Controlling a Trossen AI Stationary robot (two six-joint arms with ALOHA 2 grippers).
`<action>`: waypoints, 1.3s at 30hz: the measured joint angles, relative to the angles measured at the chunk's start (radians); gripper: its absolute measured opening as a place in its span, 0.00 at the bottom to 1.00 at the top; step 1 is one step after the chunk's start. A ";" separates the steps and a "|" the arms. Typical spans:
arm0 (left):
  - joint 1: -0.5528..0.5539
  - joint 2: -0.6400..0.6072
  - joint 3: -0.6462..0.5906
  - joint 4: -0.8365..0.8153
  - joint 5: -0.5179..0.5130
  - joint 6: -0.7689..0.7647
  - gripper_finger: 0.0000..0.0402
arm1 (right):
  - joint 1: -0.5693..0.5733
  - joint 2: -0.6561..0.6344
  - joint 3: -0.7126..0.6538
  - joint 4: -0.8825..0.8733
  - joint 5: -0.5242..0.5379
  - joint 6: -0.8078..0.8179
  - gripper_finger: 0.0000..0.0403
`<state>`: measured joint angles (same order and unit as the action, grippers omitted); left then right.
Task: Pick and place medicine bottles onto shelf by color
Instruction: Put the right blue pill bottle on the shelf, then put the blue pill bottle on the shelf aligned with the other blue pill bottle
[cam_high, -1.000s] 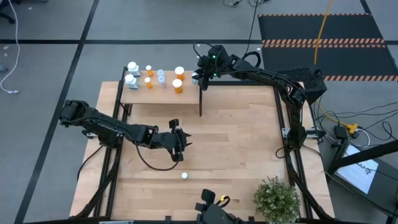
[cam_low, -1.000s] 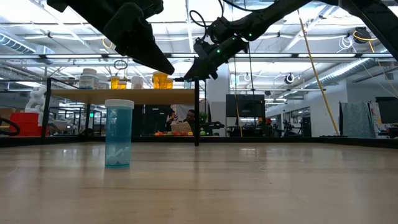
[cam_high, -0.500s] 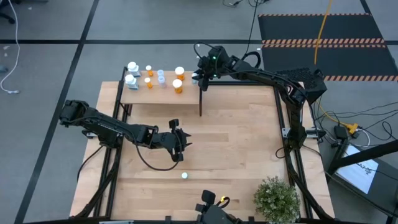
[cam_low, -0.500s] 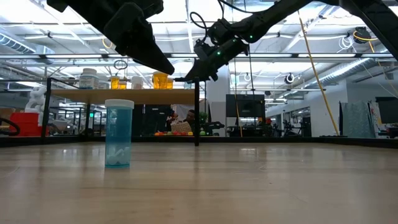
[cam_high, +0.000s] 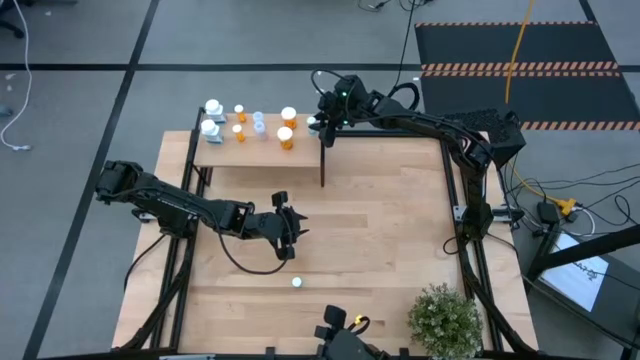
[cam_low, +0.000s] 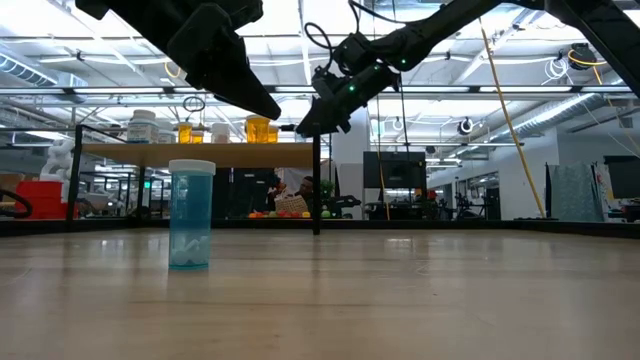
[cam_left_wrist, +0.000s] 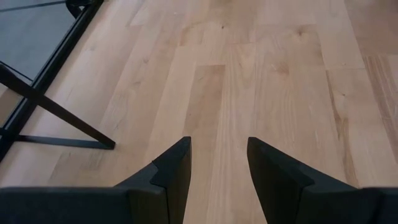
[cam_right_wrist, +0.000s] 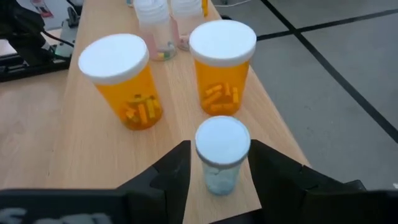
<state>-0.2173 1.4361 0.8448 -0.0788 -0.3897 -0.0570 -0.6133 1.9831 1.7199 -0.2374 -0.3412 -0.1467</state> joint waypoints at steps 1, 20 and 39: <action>0.000 0.000 0.000 0.000 0.000 0.000 0.40 | 0.000 0.000 0.000 0.001 0.000 0.000 0.38; -0.002 0.000 0.000 0.000 0.000 0.000 0.40 | 0.001 -0.042 0.000 -0.010 0.002 0.034 0.46; -0.056 0.000 -0.001 0.001 0.008 -0.033 0.40 | 0.285 -0.477 -0.201 -0.366 0.270 0.104 0.59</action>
<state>-0.2729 1.4364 0.8440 -0.0780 -0.3821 -0.0898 -0.3287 1.5056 1.5191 -0.6031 -0.0709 -0.0425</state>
